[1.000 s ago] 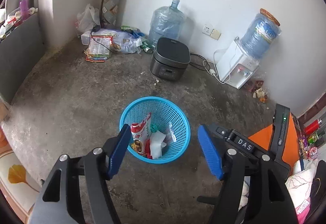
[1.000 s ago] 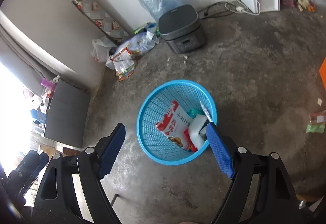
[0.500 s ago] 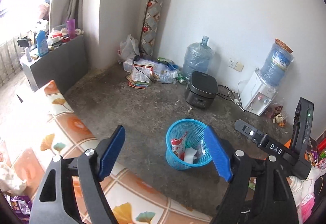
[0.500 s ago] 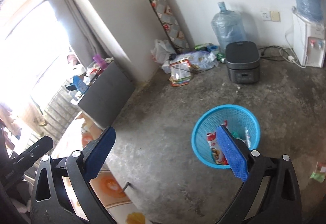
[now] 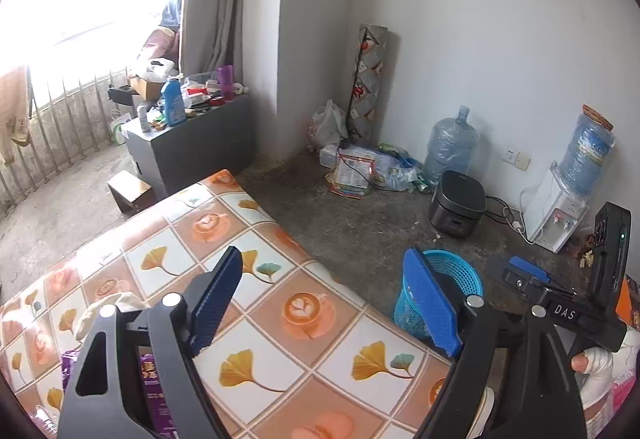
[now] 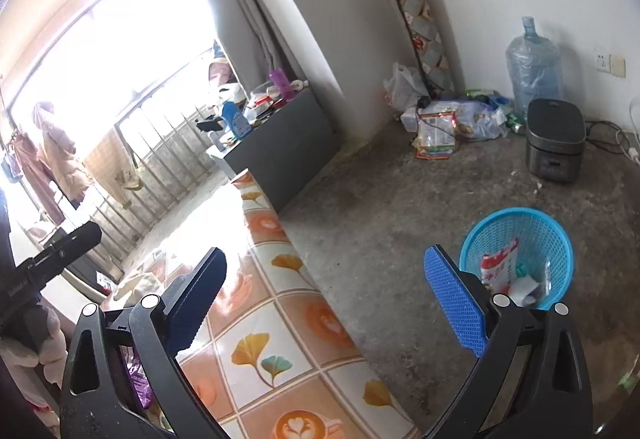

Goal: Collect trash
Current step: 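Bring both tools back to the table toward the purple wrapper, then grasp the purple wrapper with the left tool while the right tool grasps the white cloth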

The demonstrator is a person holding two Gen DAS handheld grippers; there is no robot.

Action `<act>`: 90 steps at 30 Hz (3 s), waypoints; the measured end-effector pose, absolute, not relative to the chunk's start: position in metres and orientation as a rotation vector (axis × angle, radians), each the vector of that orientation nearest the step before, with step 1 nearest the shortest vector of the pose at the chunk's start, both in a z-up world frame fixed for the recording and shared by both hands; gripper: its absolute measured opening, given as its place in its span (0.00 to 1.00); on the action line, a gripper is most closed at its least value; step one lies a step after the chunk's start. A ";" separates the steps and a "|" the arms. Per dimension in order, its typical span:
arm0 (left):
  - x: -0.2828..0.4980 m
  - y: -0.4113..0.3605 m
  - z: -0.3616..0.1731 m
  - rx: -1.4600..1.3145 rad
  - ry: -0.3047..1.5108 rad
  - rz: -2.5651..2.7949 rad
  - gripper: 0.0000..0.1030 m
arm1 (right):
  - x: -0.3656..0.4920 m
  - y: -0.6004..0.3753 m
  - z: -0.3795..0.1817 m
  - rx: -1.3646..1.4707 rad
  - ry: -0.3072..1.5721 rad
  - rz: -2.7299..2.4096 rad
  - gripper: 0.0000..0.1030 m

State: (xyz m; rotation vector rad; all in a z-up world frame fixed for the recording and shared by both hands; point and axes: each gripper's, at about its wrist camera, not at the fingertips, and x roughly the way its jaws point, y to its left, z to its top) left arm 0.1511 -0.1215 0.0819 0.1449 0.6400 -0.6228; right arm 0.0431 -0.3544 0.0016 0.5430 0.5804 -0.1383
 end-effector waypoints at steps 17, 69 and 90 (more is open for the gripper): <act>0.136 -0.058 0.104 0.102 0.601 -0.527 0.79 | 0.051 -0.281 0.019 0.447 0.645 0.006 0.92; 0.187 0.177 0.033 -0.313 0.801 -0.404 0.45 | 0.251 -0.093 -0.020 0.178 0.925 0.499 0.73; 0.172 0.185 0.007 -0.323 0.904 -0.438 0.37 | 0.243 -0.156 0.003 0.202 0.881 0.359 0.11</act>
